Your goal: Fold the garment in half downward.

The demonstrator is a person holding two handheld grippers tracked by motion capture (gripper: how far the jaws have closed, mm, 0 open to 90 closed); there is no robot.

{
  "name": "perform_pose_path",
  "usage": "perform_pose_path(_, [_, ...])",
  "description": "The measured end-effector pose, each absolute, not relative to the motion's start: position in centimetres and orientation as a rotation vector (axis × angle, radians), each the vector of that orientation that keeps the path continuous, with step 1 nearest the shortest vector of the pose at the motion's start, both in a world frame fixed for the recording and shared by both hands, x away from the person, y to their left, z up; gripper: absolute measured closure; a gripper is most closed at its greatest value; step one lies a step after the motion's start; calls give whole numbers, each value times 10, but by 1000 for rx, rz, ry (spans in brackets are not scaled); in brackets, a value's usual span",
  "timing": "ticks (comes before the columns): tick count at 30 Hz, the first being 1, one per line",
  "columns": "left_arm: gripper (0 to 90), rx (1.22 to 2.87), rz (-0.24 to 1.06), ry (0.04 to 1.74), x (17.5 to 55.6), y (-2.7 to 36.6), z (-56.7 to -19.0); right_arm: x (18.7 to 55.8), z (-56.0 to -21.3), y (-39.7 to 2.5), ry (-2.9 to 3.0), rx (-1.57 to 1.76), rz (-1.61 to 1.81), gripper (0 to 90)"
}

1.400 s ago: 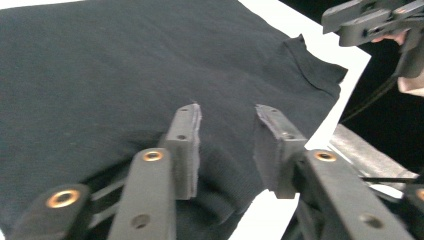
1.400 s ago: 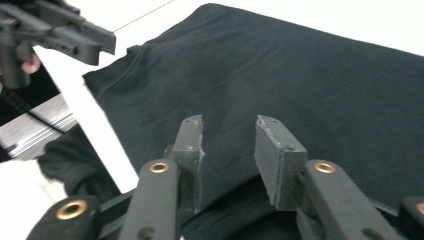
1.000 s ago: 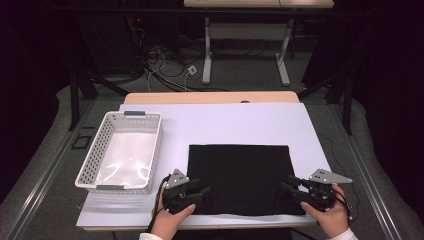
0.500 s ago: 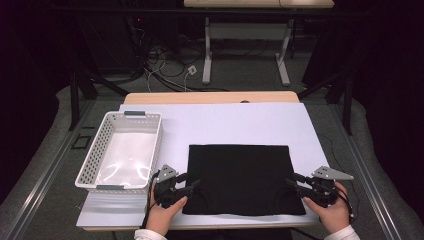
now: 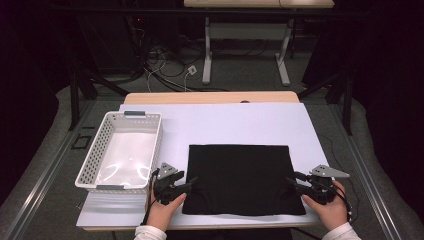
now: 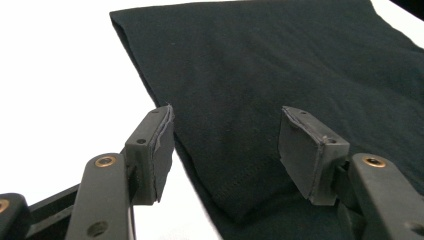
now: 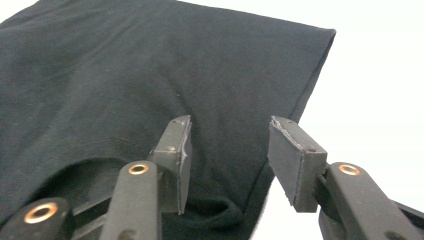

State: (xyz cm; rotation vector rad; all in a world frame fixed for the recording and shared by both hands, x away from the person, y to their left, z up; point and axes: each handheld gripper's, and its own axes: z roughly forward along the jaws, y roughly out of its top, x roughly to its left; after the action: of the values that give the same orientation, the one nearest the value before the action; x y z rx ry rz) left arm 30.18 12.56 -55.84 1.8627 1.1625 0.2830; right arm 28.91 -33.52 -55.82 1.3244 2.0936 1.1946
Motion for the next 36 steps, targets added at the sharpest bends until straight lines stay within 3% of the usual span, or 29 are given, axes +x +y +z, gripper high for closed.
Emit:
perform_pose_path(14, [384, 1850, 270, 1207, 319, 119, -560, 291, -559, -332, 2100, 1316, 1185, 480])
perform_pose_path(25, [378, 1822, 309, 1188, 348, 112, -552, 289, -557, -323, 2119, 1270, 1190, 459])
perform_pose_path(36, [390, 1846, 347, 1299, 386, 106, -559, 287, -555, -318, 2126, 1218, 1215, 441])
